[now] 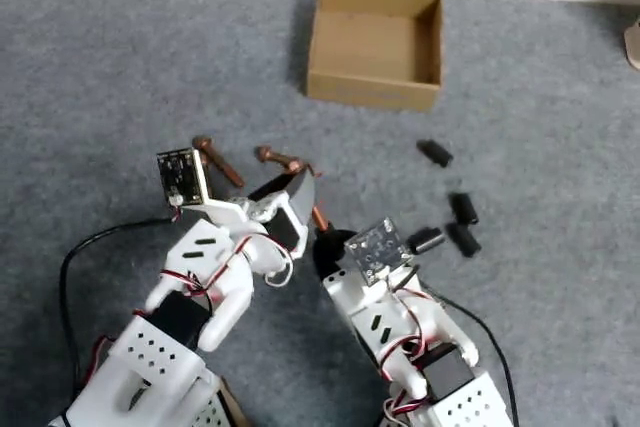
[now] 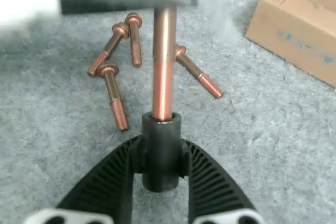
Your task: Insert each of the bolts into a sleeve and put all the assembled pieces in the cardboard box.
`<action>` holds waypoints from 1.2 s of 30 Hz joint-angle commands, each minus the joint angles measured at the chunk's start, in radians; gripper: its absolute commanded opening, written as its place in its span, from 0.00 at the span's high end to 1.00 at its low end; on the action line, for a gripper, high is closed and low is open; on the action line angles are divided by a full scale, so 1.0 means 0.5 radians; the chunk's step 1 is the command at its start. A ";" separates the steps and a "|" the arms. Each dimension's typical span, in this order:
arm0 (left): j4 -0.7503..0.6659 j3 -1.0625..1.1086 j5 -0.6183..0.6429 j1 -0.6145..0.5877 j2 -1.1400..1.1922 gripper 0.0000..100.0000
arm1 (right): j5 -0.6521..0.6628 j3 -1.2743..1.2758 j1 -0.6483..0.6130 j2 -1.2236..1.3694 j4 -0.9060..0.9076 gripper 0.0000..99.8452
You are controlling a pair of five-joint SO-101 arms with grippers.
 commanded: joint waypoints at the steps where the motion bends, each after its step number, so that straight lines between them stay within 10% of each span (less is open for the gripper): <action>1: 0.058 -0.023 -0.175 0.100 -0.044 0.99 | -0.018 -0.014 0.057 -0.023 -0.044 1.00; 10: 0.153 -0.023 -0.423 0.339 -0.044 0.98 | -0.021 -0.020 0.281 -0.023 -0.044 1.00; 21: 0.344 0.005 -0.568 0.327 -0.044 0.67 | -0.021 -0.011 0.284 -0.023 -0.038 1.00; 36: 0.328 -0.048 -0.565 -0.336 -0.044 0.67 | -0.009 0.054 0.686 -0.014 0.008 1.00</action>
